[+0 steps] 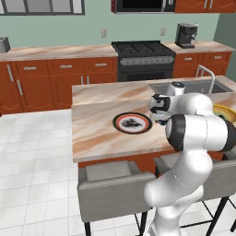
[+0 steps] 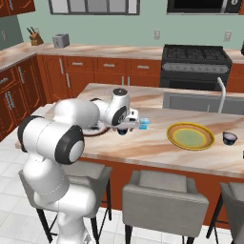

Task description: Place two yogurt containers on each plate.

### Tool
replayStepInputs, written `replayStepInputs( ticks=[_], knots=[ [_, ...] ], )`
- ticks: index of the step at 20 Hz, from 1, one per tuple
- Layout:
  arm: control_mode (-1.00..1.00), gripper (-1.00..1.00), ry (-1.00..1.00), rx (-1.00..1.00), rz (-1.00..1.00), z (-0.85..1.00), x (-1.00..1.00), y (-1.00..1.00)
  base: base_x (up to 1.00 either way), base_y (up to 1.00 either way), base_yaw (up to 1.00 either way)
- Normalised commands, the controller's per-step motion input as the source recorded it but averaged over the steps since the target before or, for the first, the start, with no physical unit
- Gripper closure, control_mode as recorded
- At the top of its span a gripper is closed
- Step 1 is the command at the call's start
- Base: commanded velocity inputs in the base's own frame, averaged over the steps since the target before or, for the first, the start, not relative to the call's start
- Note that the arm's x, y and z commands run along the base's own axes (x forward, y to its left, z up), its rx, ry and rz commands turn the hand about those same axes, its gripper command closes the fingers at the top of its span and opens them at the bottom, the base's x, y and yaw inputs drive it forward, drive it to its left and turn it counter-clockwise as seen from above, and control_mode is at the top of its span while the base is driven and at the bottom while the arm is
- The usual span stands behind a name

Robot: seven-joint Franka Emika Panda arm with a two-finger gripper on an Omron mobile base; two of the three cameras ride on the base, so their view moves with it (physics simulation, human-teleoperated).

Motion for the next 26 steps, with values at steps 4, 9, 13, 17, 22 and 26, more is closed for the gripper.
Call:
replayStepInputs(
  ticks=[4, 9, 13, 17, 22, 26],
  knots=[
    [-1.0, -1.0, -0.04, 0.0, 0.0, -0.13, 0.16, 0.0, 0.0, 0.0, 0.0],
    [-1.0, 1.0, -0.01, 0.0, 0.0, -0.01, 0.12, 0.0, 0.0, 0.0, 0.0],
    [-1.0, 1.0, -0.03, 0.0, 0.01, 0.17, 0.0, 0.0, 0.0, 0.0, 0.0],
    [-1.0, 1.0, 0.0, 0.0, 0.0, 0.43, -0.11, 0.2, 0.0, 0.0, 0.0],
    [-1.0, 1.0, 0.0, 0.0, -0.05, 0.11, -0.09, 0.92, 0.0, 0.0, 0.0],
    [-1.0, 1.0, 0.0, 0.0, -0.04, 0.01, 0.0, 1.0, 0.0, 0.0, 0.0]
  ],
)
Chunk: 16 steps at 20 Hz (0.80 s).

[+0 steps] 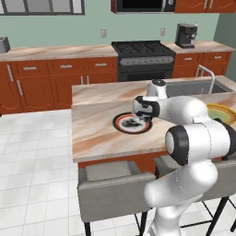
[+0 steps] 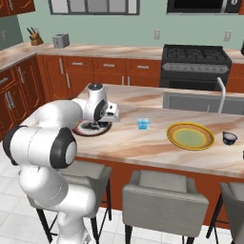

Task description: Place two yogurt containers on each plate.

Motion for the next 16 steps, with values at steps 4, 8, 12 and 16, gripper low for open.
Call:
replayStepInputs(
  ticks=[4, 8, 12, 16],
  knots=[
    [-1.0, 1.0, 0.0, 0.04, 0.0, 0.06, 0.01, 0.97, 0.0, 0.0, 0.0],
    [-1.0, 1.0, 0.06, 0.16, 0.0, 0.01, 0.0, 0.76, 0.0, 0.0, 0.0],
    [-1.0, 1.0, 0.0, 0.22, 0.0, 0.03, -0.04, 0.41, 0.0, 0.0, 0.0],
    [-1.0, 1.0, -0.03, 0.16, 0.0, -0.11, -0.03, 0.0, 0.0, 0.0, 0.0]
  ],
)
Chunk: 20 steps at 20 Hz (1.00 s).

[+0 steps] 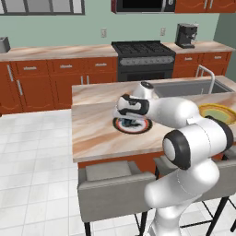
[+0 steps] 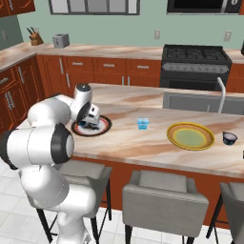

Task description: Place two yogurt containers on each plate.

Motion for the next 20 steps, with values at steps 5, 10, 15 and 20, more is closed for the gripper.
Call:
replayStepInputs(
  ticks=[5, 10, 15, 20],
  knots=[
    [-1.0, 1.0, -0.16, 0.03, 0.0, -0.01, 0.0, 0.0, 0.0, 0.0, 0.0],
    [-1.0, -1.0, -0.14, 0.0, 0.0, 0.0, -0.11, 0.07, 0.0, 0.0, 0.0],
    [-1.0, -1.0, -0.01, -0.01, -0.03, 0.13, -0.23, 0.03, 0.0, 0.0, 0.0],
    [-1.0, -1.0, 0.0, -0.05, -0.02, 0.28, -0.09, 0.02, 0.0, 0.0, 0.0]
  ],
)
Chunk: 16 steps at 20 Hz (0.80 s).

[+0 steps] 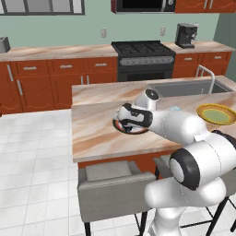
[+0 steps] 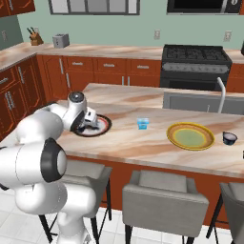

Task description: Place two yogurt containers on each plate.

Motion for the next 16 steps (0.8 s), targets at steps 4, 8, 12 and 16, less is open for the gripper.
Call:
replayStepInputs(
  ticks=[4, 8, 12, 16],
  knots=[
    [-1.0, -1.0, 0.0, -0.08, -0.02, 0.38, 0.0, 0.0, 0.0, 0.0, 0.0],
    [-1.0, -1.0, 0.0, -0.09, -0.02, 0.29, 0.0, 0.0, 0.0, 0.0, 0.0],
    [-1.0, -1.0, -0.01, -0.03, -0.01, 0.47, 0.0, -0.13, 0.0, 0.0, 0.0],
    [-1.0, -1.0, 0.03, 0.0, -0.05, 0.24, 0.0, -0.57, 0.0, 0.0, 0.0]
  ],
)
